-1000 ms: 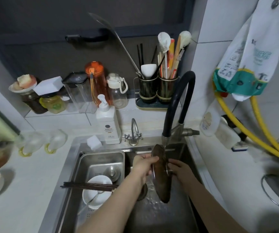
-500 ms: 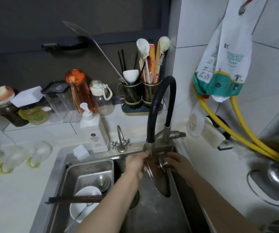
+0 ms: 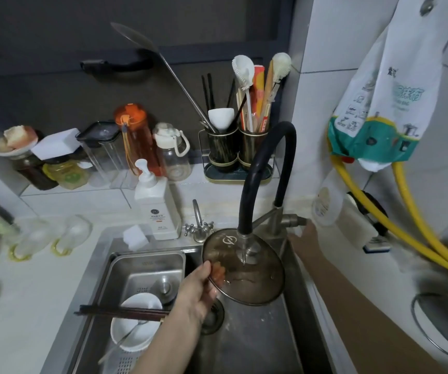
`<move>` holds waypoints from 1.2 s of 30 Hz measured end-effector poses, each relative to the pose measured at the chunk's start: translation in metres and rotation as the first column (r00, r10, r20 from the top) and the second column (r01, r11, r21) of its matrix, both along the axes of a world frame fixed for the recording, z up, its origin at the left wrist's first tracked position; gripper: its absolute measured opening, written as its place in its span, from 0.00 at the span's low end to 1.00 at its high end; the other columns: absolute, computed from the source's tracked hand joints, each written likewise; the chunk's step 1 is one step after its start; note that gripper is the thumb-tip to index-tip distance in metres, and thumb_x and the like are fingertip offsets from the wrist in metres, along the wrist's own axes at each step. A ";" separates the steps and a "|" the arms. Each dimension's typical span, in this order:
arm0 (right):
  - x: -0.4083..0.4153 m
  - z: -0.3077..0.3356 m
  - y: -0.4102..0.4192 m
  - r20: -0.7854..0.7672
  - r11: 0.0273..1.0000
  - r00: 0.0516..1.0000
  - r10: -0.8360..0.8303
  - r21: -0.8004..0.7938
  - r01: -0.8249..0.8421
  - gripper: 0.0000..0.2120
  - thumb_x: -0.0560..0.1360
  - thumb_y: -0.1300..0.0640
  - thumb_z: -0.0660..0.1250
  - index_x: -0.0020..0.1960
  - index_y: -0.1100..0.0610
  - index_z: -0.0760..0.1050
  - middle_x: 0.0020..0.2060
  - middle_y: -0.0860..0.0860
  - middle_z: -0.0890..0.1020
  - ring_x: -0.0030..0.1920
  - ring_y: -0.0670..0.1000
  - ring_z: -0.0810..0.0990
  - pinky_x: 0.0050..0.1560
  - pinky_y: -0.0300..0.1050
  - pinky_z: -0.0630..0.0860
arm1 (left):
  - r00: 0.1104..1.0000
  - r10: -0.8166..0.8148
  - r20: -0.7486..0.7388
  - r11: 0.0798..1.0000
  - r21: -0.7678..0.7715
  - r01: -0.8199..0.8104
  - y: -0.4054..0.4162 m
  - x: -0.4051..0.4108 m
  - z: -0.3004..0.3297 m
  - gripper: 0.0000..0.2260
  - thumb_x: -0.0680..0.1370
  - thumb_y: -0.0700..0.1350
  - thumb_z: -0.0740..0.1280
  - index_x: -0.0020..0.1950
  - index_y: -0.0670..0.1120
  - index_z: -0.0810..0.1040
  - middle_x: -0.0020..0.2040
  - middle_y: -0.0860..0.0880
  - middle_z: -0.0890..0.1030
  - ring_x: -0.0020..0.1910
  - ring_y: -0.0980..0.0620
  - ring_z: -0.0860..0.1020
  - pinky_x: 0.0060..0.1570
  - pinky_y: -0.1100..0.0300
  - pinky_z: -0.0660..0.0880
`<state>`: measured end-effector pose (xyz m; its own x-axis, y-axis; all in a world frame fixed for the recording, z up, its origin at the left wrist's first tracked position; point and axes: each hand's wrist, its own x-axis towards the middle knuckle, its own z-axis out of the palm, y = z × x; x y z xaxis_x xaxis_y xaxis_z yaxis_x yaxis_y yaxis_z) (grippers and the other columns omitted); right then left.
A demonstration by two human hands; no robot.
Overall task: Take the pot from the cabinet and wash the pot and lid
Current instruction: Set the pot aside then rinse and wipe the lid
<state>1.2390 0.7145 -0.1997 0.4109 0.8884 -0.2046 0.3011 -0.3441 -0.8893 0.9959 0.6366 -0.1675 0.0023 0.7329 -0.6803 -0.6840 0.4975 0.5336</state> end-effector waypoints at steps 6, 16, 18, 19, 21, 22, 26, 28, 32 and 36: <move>0.012 -0.005 0.011 0.018 0.998 0.998 0.062 0.010 -0.062 0.35 0.75 0.60 0.67 0.75 0.64 0.51 0.74 0.62 0.58 0.74 0.60 0.57 0.73 0.60 0.55 | 0.999 0.021 -0.041 1.000 0.008 -0.021 -0.007 -0.008 -0.008 0.07 0.80 0.38 0.60 0.49 0.38 0.77 0.30 0.45 0.84 0.28 0.53 0.83 0.29 0.60 0.80; -0.016 0.021 -0.027 -0.079 0.981 0.984 0.161 0.122 -0.151 0.22 0.74 0.68 0.64 0.67 0.63 0.66 0.58 0.53 0.72 0.60 0.53 0.71 0.57 0.42 0.67 | 0.998 0.055 -0.039 0.998 -0.007 -0.055 -0.015 -0.007 -0.004 0.07 0.80 0.37 0.60 0.45 0.40 0.75 0.27 0.46 0.83 0.24 0.53 0.81 0.23 0.62 0.78; -0.035 0.023 -0.051 -0.103 0.971 0.967 0.233 0.080 -0.225 0.18 0.76 0.61 0.65 0.65 0.57 0.71 0.57 0.51 0.76 0.59 0.52 0.75 0.55 0.41 0.69 | 0.997 0.035 -0.070 0.999 -0.007 -0.036 -0.018 -0.009 -0.005 0.06 0.80 0.37 0.60 0.46 0.40 0.76 0.27 0.46 0.83 0.24 0.53 0.81 0.23 0.62 0.78; -0.047 0.025 -0.065 -0.109 0.964 0.958 0.264 0.068 -0.258 0.17 0.76 0.57 0.65 0.64 0.53 0.72 0.58 0.49 0.76 0.59 0.50 0.75 0.57 0.42 0.69 | 0.996 0.025 -0.083 1.000 0.000 -0.025 -0.020 -0.010 -0.004 0.05 0.79 0.37 0.61 0.47 0.40 0.76 0.27 0.46 0.83 0.24 0.53 0.81 0.23 0.62 0.78; -0.070 0.022 -0.091 -0.042 0.947 0.947 0.318 0.053 -0.316 0.17 0.76 0.52 0.65 0.65 0.50 0.72 0.58 0.45 0.74 0.60 0.47 0.73 0.63 0.45 0.69 | 0.994 -0.002 -0.113 0.999 0.037 0.007 -0.022 -0.012 -0.004 0.05 0.79 0.37 0.62 0.51 0.38 0.77 0.27 0.46 0.83 0.24 0.53 0.80 0.26 0.62 0.79; -0.080 0.018 -0.102 0.019 0.946 0.947 0.321 0.033 -0.322 0.18 0.76 0.50 0.65 0.66 0.48 0.71 0.58 0.43 0.73 0.61 0.46 0.71 0.65 0.46 0.68 | 0.990 -0.021 -0.137 0.997 0.069 0.031 -0.023 -0.012 -0.003 0.07 0.78 0.36 0.62 0.53 0.38 0.77 0.28 0.46 0.83 0.24 0.53 0.80 0.29 0.62 0.80; -0.102 0.003 -0.131 -0.010 0.979 0.979 0.203 0.007 -0.202 0.16 0.76 0.53 0.64 0.64 0.48 0.71 0.55 0.43 0.76 0.59 0.46 0.74 0.56 0.32 0.67 | 0.966 -0.098 -0.238 0.977 0.161 0.139 -0.031 -0.009 0.006 0.12 0.75 0.34 0.67 0.58 0.36 0.78 0.46 0.38 0.84 0.38 0.47 0.82 0.46 0.55 0.80; -0.108 0.002 -0.142 -0.124 0.986 0.978 0.165 0.026 -0.163 0.12 0.76 0.58 0.65 0.59 0.51 0.74 0.50 0.44 0.79 0.54 0.45 0.77 0.46 0.24 0.67 | 0.946 -0.170 -0.276 0.954 0.194 0.228 -0.038 -0.008 0.013 0.10 0.74 0.33 0.68 0.55 0.36 0.80 0.44 0.38 0.84 0.36 0.47 0.82 0.38 0.57 0.81; -0.123 0.001 -0.160 -0.312 0.998 0.948 0.066 0.006 -0.068 0.13 0.77 0.63 0.63 0.61 0.60 0.73 0.43 0.51 0.80 0.42 0.50 0.76 0.38 0.33 0.71 | 0.815 -0.277 -0.510 0.870 0.226 0.437 -0.048 -0.013 0.015 0.11 0.72 0.38 0.72 0.53 0.41 0.83 0.44 0.41 0.85 0.40 0.45 0.83 0.43 0.53 0.81; -0.136 0.010 -0.172 -0.332 1.000 0.943 -0.012 0.015 0.018 0.07 0.77 0.65 0.62 0.53 0.60 0.75 0.39 0.51 0.79 0.40 0.48 0.76 0.39 0.34 0.71 | 0.717 -0.284 -0.637 0.807 0.246 0.538 -0.053 -0.032 0.019 0.07 0.73 0.38 0.71 0.50 0.44 0.83 0.41 0.44 0.86 0.39 0.49 0.83 0.42 0.59 0.79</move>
<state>1.1031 0.5421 -0.1901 0.3361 0.8872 -0.3161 -0.0172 -0.3297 -0.9439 0.9643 0.5837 -0.1487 0.0937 0.9433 -0.3185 0.0139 0.3187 0.9478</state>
